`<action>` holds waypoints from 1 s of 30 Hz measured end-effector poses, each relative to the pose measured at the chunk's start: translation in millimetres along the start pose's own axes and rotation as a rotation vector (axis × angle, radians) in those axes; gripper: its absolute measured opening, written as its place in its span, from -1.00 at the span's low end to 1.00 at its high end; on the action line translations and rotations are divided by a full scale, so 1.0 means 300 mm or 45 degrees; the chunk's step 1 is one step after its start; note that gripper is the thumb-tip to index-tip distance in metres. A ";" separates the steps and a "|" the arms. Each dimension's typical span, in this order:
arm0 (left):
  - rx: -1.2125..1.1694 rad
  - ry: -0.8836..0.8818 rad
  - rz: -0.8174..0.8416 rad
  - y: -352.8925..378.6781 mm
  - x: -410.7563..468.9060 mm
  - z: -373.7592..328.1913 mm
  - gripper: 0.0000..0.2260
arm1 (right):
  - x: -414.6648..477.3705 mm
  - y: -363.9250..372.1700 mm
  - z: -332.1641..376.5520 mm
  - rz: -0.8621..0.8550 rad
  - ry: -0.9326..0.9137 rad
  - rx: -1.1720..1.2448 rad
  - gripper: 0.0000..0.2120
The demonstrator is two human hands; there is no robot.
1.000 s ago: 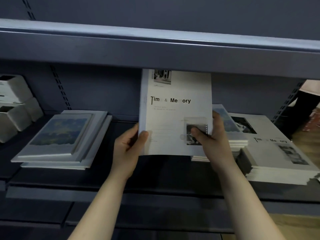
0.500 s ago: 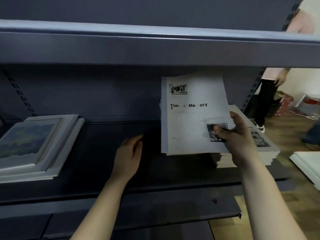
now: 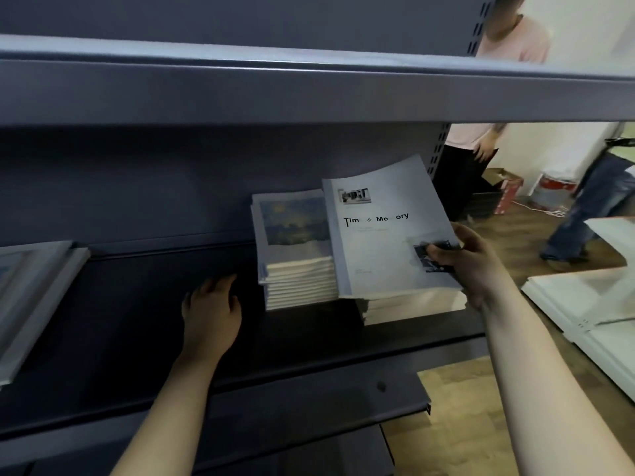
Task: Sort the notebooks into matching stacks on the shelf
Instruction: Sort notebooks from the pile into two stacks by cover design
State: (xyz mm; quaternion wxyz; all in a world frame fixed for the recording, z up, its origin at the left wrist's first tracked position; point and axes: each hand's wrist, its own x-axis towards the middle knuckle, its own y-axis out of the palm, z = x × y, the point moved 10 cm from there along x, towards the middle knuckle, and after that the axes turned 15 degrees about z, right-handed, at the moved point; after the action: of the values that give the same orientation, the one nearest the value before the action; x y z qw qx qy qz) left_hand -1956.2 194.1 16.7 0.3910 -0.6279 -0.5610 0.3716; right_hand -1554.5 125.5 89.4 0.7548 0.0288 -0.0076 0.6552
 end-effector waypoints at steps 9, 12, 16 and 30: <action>0.034 -0.083 -0.087 0.008 -0.022 -0.004 -0.56 | -0.013 -0.136 -0.007 -0.017 0.162 -0.097 -0.50; 0.069 -0.071 -0.094 0.017 -0.023 -0.012 -0.55 | -0.011 -0.154 -0.012 -0.018 0.164 -0.179 -0.51; 0.091 -0.059 -0.105 0.018 -0.025 -0.015 -0.55 | 0.017 -0.146 -0.003 -0.012 0.121 -0.317 -0.55; 0.073 -0.060 -0.116 0.019 -0.031 -0.019 -0.56 | 0.106 -0.088 0.052 -0.147 0.002 -1.148 -0.70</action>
State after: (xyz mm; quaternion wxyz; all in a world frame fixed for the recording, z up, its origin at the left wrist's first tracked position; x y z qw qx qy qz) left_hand -1949.5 184.0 14.3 0.4122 -0.5812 -0.5872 0.3840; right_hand -1523.5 152.4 105.7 0.7272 -0.3028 -0.2899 0.5435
